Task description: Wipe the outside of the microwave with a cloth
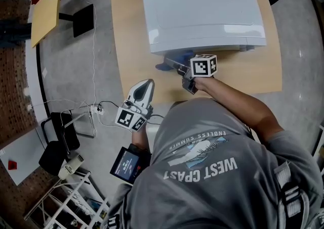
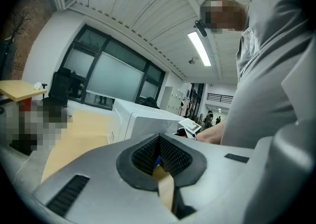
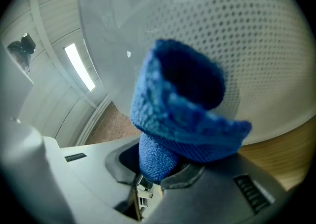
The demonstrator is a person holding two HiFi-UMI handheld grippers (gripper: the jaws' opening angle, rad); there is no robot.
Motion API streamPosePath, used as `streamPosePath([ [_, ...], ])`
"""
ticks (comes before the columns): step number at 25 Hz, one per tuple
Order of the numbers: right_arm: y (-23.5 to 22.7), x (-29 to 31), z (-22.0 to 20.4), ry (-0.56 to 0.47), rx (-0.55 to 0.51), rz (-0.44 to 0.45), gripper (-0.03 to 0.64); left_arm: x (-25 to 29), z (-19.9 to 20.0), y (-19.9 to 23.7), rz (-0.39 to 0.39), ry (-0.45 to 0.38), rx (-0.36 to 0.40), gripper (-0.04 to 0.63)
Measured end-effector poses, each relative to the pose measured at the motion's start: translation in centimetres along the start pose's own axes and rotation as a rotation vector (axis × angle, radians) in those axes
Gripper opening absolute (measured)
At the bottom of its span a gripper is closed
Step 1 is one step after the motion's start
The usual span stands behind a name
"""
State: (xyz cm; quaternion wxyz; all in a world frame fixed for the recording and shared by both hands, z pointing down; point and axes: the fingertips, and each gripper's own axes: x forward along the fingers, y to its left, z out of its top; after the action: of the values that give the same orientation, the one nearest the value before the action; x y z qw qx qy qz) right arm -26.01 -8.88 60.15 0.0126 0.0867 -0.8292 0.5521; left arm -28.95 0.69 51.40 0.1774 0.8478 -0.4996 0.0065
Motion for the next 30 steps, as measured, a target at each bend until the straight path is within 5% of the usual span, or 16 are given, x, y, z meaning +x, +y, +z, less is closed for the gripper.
streamPosePath([
  [16,1.3,3.8,-2.7,0.2,-0.053,0.098,0.072,0.3,1.1,3.2,0.034,-0.026,0.038,0.023],
  [30,14.5,0.0,1.4,0.204,-0.473,0.239,0.072,1.2,5.9,-0.9,-0.134,-0.043,0.222,0.025],
])
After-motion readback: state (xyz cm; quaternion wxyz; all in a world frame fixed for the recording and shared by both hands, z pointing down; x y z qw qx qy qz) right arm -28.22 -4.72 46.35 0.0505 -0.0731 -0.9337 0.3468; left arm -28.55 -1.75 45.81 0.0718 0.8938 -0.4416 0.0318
